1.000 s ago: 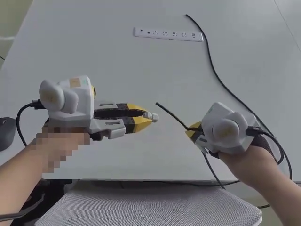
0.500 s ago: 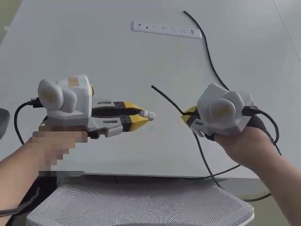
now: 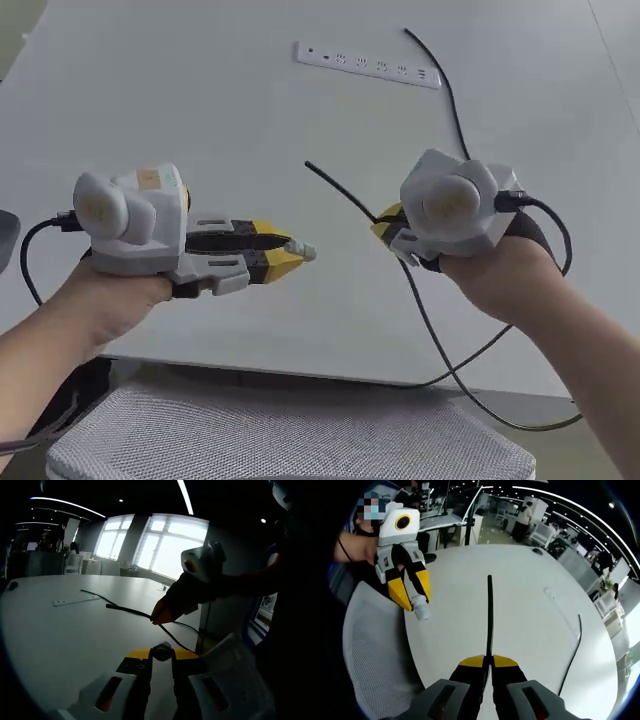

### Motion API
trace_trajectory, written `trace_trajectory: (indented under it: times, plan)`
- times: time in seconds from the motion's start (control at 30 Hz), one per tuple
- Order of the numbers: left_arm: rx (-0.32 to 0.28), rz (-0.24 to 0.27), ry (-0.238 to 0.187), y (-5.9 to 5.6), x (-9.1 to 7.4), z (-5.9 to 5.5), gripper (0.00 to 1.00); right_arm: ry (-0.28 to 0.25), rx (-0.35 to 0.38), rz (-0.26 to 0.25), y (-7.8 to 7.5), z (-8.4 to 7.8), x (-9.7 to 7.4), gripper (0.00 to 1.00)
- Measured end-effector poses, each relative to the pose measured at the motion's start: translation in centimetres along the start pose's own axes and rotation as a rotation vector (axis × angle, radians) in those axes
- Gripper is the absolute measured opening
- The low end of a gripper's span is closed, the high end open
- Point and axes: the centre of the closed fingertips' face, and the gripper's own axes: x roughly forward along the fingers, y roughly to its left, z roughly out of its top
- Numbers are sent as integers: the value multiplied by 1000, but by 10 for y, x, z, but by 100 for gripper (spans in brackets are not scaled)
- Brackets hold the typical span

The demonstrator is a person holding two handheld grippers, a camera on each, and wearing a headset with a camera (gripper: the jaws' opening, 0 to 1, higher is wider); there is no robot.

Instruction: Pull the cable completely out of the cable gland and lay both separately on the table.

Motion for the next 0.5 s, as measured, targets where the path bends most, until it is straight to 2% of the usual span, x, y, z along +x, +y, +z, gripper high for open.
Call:
trace_trajectory:
  times: [0.3,0.5]
  plan:
    - [-31,24,-2,11,-10,-17,15,0,-39,33,0,29,22,0]
    - [-27,29,16,14,-14,-30,15,1,-84,56,4,50,39,0]
